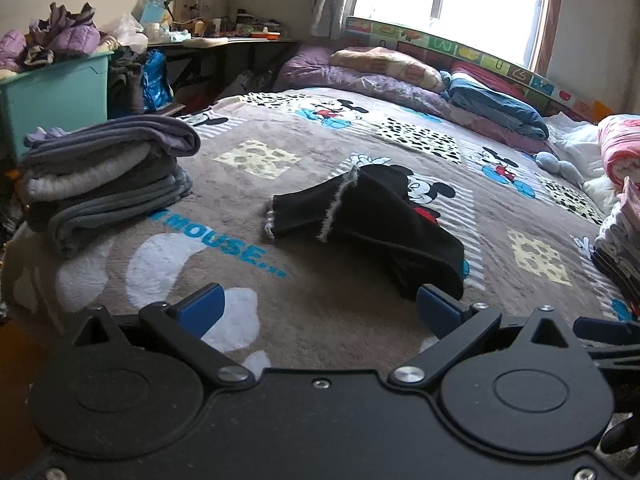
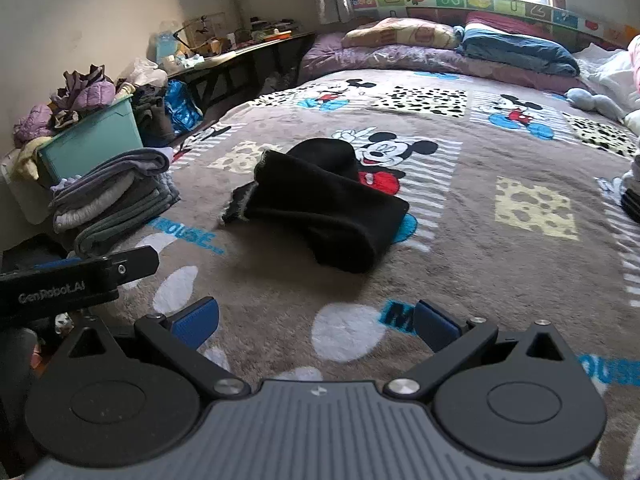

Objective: Fold clothes

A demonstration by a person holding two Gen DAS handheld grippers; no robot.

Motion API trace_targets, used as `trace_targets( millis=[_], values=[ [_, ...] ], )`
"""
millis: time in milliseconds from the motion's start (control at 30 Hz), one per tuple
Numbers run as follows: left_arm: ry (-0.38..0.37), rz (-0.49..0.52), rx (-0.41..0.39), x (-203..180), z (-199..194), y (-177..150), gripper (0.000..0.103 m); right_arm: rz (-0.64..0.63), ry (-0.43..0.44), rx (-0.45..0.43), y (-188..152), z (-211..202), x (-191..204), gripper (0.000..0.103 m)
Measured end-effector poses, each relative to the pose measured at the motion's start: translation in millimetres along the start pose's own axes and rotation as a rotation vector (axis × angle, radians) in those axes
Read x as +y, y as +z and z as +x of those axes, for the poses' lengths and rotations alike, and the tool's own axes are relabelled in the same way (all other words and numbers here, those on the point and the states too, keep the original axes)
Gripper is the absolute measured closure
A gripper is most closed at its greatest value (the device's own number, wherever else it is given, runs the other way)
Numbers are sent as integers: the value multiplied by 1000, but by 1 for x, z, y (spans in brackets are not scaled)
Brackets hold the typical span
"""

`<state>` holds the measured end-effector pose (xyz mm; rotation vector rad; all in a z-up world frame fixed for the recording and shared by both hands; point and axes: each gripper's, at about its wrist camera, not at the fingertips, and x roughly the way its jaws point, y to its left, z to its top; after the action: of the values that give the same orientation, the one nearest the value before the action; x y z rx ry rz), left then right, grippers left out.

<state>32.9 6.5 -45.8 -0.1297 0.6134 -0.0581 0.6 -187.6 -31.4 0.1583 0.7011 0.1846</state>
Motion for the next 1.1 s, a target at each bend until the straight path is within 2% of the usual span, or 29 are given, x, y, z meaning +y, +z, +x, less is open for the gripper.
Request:
trace_targets(
  millis=[100,167,400,533,700,767,967,1100],
  values=[
    [-24,-13,-32,8,17,0,0,-16,2,-4,5,12,-2,0],
    [-12,-18,-55,11,29,1,0,-30,4,-7,8,21,-4,0],
    [-54,-24,41,19,75,12,0,-87,49,-118,18,43,-8,0],
    [-63,9,58,20,99,20,0,-82,89,-99,30,63,-13,0],
    [-64,56,79,24,131,36,0,-131,51,-56,38,93,-5,0],
    [-80,47,78,37,141,39,0,-184,11,-78,38,102,4,0],
    [-114,-24,93,71,160,40,0,-388,-5,-106,31,136,38,2],
    [-99,-11,105,81,169,37,0,-578,-62,-116,23,162,67,20]
  ],
)
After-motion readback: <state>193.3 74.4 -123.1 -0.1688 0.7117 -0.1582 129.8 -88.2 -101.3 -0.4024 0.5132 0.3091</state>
